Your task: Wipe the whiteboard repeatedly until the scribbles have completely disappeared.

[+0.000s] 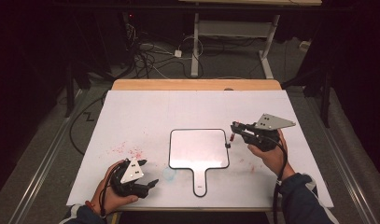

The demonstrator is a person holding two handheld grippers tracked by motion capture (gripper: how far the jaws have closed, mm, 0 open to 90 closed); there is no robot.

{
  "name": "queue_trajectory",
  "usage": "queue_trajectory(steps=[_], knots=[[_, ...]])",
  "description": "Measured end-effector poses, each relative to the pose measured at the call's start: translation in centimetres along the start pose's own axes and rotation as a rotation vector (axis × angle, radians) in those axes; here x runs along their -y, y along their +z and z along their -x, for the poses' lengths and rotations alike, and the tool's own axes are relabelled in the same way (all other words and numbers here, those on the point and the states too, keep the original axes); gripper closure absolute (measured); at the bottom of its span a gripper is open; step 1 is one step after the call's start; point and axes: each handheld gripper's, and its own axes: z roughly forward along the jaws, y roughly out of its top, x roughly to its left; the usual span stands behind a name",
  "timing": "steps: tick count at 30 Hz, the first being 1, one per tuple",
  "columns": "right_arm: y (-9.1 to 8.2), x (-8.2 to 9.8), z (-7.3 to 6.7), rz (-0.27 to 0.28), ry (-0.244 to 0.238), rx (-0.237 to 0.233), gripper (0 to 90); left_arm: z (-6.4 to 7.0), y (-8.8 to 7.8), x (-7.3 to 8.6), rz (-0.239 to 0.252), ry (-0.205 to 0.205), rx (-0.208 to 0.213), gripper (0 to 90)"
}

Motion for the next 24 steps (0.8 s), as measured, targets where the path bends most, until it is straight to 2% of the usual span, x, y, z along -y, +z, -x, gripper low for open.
queue_trajectory(steps=[6, 8, 13, 14, 21, 24], knots=[[-1.1, -0.1, -0.8, -0.019, 0.006, 0.020, 81.3, -0.2, -0.1, 0.0, 0.005, -0.003, -0.025, 20.5], [-1.4, -0.1, -1.1, -0.032, -0.006, 0.035, 81.3, -0.3, -0.1, 0.0, 0.006, -0.006, -0.030, 20.4], [-2.2, 0.0, -2.0, -0.054, 0.011, 0.018, 81.3, -0.6, -0.2, 0.2, 0.006, -0.013, -0.044, 20.3], [-2.3, 0.1, -2.3, -0.068, 0.008, 0.028, 81.2, -0.6, -0.3, 0.2, 0.007, -0.014, -0.046, 20.2], [-3.1, 0.6, -3.9, -0.138, 0.059, 0.041, 81.2, -0.5, -0.3, 0.0, 0.010, -0.002, -0.047, 20.1], [-3.1, 0.9, -4.4, -0.174, 0.105, 0.031, 81.1, -0.5, -0.3, 0.0, 0.008, 0.002, -0.045, 20.1]])
